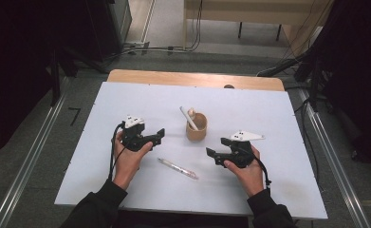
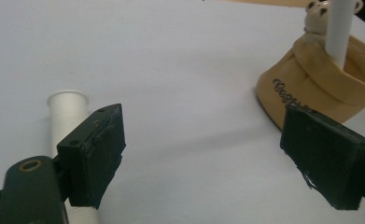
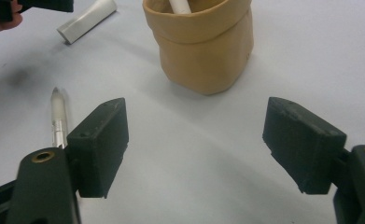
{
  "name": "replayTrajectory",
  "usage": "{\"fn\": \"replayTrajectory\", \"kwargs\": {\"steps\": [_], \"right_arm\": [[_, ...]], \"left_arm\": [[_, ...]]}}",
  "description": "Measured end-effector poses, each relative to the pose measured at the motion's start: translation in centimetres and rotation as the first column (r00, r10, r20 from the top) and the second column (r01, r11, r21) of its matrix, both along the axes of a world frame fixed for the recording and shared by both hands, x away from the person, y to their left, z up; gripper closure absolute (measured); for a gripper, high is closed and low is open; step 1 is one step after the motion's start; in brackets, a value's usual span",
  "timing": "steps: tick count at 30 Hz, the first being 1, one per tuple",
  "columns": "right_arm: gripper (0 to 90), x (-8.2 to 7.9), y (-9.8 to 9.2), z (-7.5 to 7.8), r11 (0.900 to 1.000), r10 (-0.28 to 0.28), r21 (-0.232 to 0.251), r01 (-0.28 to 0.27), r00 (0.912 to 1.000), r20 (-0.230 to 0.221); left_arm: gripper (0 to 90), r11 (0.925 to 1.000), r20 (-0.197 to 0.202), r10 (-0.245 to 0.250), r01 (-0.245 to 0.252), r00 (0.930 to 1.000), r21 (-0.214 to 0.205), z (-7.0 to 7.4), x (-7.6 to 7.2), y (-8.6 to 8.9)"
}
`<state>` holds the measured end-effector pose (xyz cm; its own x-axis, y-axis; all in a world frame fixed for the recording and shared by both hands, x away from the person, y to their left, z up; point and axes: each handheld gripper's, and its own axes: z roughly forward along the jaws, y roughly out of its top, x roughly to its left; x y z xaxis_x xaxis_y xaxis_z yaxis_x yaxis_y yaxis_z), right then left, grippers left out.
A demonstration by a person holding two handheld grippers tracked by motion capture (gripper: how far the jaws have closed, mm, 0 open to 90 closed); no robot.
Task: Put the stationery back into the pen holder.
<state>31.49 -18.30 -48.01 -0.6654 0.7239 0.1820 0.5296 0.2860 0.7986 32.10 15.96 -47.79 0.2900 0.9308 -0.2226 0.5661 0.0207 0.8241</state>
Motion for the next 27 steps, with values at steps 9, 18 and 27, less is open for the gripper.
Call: {"fn": "replayTrajectory", "kwargs": {"steps": [9,18,27], "right_arm": [[20.4,0.0,0.0,-0.1,1.0,0.003,-0.005,-0.003,0.9999,-0.01],[20.4,0.0,0.0,-0.1,1.0,0.001,-0.004,-0.001,0.9999,-0.011],[20.5,0.0,-0.1,-0.1,1.0,-0.001,-0.008,0.001,1.0,-0.01]], "left_arm": [[13.6,0.9922,-0.021,0.084,-0.082,0.9962,0.094,-1.0,0.3,1.0],[15.7,0.9831,-0.026,0.12,-0.115,0.9925,0.142,-1.3,0.4,1.4],[25.8,0.9704,-0.041,0.141,-0.13,0.9891,0.204,-2.0,0.3,1.9]]}}
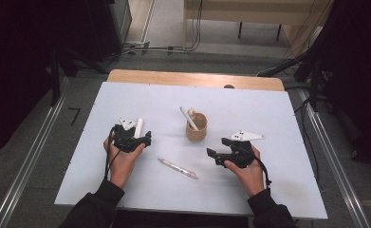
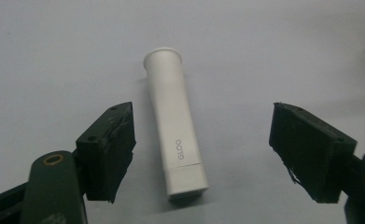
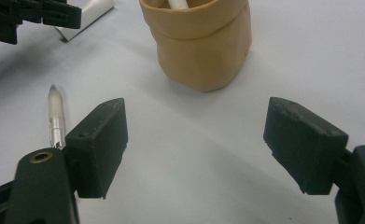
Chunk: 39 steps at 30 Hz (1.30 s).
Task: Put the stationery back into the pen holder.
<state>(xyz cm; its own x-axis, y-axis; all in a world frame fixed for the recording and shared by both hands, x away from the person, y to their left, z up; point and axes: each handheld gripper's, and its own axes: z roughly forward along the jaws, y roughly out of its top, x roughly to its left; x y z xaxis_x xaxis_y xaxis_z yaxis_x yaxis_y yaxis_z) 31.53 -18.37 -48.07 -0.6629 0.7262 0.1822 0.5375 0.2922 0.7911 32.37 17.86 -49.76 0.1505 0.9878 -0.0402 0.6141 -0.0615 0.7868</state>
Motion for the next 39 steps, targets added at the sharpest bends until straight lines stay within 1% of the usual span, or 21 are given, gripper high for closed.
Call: {"fn": "replayTrajectory", "kwargs": {"steps": [10,17,21,23,24,25,28,33,35,39], "right_arm": [[20.6,0.0,0.0,0.0,1.0,-0.001,0.001,0.001,1.0,0.0],[20.6,0.0,-0.1,0.0,1.0,-0.002,0.003,0.002,1.0,0.0],[20.7,0.0,-0.1,0.0,1.0,-0.002,0.003,0.002,1.0,-0.003],[20.7,0.0,-0.1,0.0,1.0,-0.003,0.003,0.003,1.0,-0.002],[20.8,0.0,-0.1,0.0,1.0,-0.003,0.001,0.003,1.0,-0.002],[20.8,0.0,-0.1,0.0,1.0,-0.003,0.002,0.003,1.0,-0.003],[20.8,-0.1,0.0,0.0,1.0,-0.003,0.0,0.003,1.0,-0.006],[20.8,0.0,0.0,-0.1,1.0,0.0,-0.001,0.0,1.0,-0.004],[20.8,0.0,0.0,-0.1,1.0,0.0,-0.001,0.0,1.0,-0.005],[20.9,0.0,0.0,-0.2,1.0,-0.002,-0.002,0.002,1.0,-0.006]], "left_arm": [[35.1,0.9999,-0.017,0.008,-0.008,0.9998,0.014,-0.4,0.0,0.2],[38.5,1.0,-0.025,0.007,-0.007,0.9997,-0.005,-0.8,0.0,0.4],[40.8,1.0,-0.025,0.002,-0.002,0.9997,-0.004,-0.9,-0.1,0.3],[42.0,1.0,-0.03,0.001,-0.001,0.9995,0.0,-1.0,0.0,0.3],[42.7,1.0,-0.039,-0.001,0.001,0.9992,0.003,-1.1,0.0,0.4],[42.9,1.0,-0.045,0.003,-0.003,0.999,-0.003,-1.2,0.0,0.5],[45.2,0.9999,-0.041,0.009,-0.009,0.9991,-0.012,-1.2,0.0,0.5],[49.1,0.9999,-0.035,0.008,-0.008,0.9994,0.007,-1.3,0.0,0.6],[52.5,0.9997,-0.032,0.01,-0.009,0.9994,0.021,-1.3,-0.1,0.6],[57.2,0.9994,-0.03,0.013,-0.012,0.9994,0.031,-1.3,-0.1,0.7]]}}
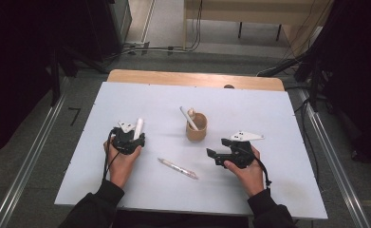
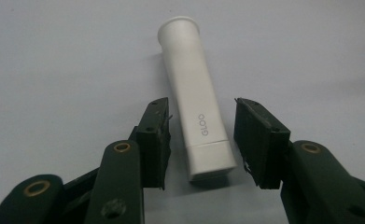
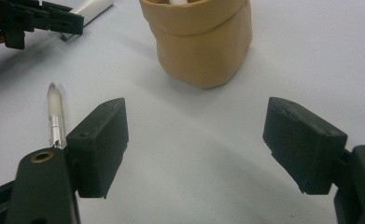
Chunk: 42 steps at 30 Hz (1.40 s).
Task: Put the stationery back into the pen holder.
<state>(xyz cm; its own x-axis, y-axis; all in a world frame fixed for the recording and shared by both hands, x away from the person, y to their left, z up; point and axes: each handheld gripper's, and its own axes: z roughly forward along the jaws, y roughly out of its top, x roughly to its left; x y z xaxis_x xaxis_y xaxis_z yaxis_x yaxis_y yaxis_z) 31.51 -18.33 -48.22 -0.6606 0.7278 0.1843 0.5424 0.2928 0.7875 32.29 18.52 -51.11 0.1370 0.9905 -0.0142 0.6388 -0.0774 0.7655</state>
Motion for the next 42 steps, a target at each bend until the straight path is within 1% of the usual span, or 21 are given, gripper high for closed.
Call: {"fn": "replayTrajectory", "kwargs": {"steps": [7,10,14,18,24,30,37,42], "right_arm": [[21.1,0.0,0.0,0.0,1.0,0.0,-0.001,0.0,1.0,-0.002],[21.1,-0.1,0.1,0.0,1.0,0.002,-0.001,-0.002,1.0,-0.001],[21.2,-0.1,0.1,-0.1,1.0,0.0,-0.002,0.0,1.0,-0.004],[21.3,-0.1,0.1,0.0,1.0,0.0,-0.002,0.0,1.0,-0.002],[21.3,-0.1,0.1,0.0,1.0,0.001,-0.006,-0.001,1.0,0.002],[21.3,-0.1,0.1,0.0,1.0,-0.001,-0.003,0.001,1.0,0.003],[21.3,-0.1,0.1,0.0,1.0,0.001,-0.004,0.0,1.0,0.004],[21.3,-0.1,0.0,0.0,1.0,-0.004,-0.003,0.004,1.0,0.004]], "left_arm": [[60.8,1.0,0.002,0.001,-0.001,1.0,0.005,0.0,0.0,0.0],[64.6,1.0,0.002,0.001,-0.001,1.0,0.002,0.0,0.0,0.1],[66.1,1.0,0.005,-0.005,0.005,1.0,-0.001,0.0,0.1,0.2],[71.2,1.0,0.005,-0.007,0.007,1.0,-0.002,0.0,0.1,0.4],[71.5,0.9998,0.003,-0.019,0.019,0.9998,0.0,0.0,0.1,0.5],[71.9,0.9995,0.002,-0.027,0.027,0.9996,-0.016,0.0,0.2,0.7],[72.0,0.9977,0.003,-0.035,0.035,0.9994,-0.058,0.1,0.3,1.1],[72.0,0.9959,0.002,-0.046,0.046,0.999,-0.079,0.1,0.4,1.3]]}}
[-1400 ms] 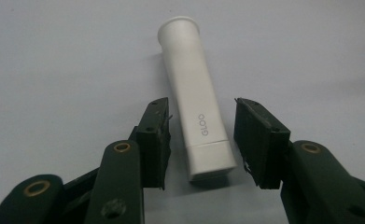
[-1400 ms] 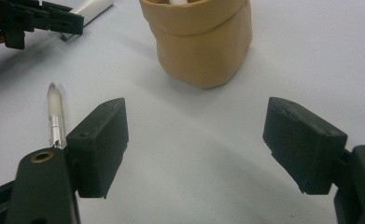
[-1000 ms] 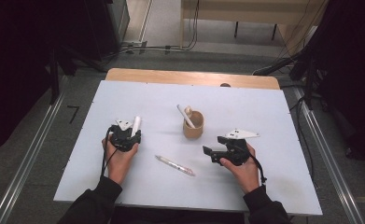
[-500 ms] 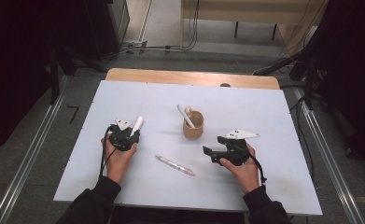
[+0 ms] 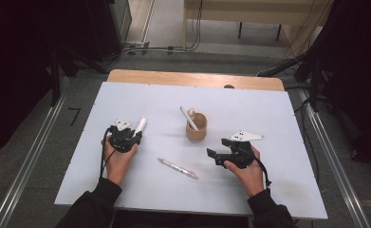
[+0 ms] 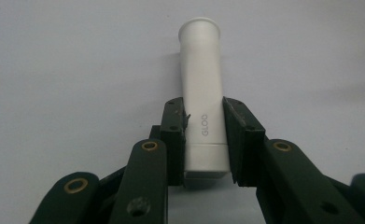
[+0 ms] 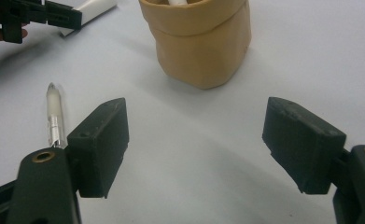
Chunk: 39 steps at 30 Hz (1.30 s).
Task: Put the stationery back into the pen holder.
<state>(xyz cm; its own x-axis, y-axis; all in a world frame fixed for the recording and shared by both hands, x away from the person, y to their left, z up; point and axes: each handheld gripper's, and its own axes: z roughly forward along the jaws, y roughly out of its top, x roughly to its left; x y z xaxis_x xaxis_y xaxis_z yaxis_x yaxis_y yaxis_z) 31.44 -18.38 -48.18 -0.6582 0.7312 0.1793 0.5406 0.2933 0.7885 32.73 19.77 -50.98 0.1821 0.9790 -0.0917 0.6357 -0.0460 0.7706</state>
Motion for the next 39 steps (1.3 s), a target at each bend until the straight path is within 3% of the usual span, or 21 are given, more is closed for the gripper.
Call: {"fn": "replayTrajectory", "kwargs": {"steps": [12,19,34,39], "right_arm": [[21.3,-0.1,0.0,0.1,1.0,-0.001,0.006,0.001,1.0,0.0],[21.3,0.0,-0.2,0.2,0.9999,-0.008,0.008,0.008,1.0,0.005],[21.3,-0.2,0.0,0.4,0.9998,-0.006,0.019,0.006,0.9999,0.015],[21.3,-0.2,0.1,0.6,0.9997,-0.002,0.026,0.001,0.9999,0.016]], "left_arm": [[72.1,0.9982,0.045,-0.024,0.026,0.9987,-0.054,1.1,-0.4,-0.1],[72.1,0.9937,0.076,-0.068,0.074,0.9948,-0.085,2.2,-1.2,-1.1],[72.1,0.9722,0.122,-0.193,0.206,0.9737,-0.11,3.5,-3.5,-4.3],[72.1,0.9609,0.136,-0.231,0.248,0.9634,-0.123,3.9,-4.1,-5.2]]}}
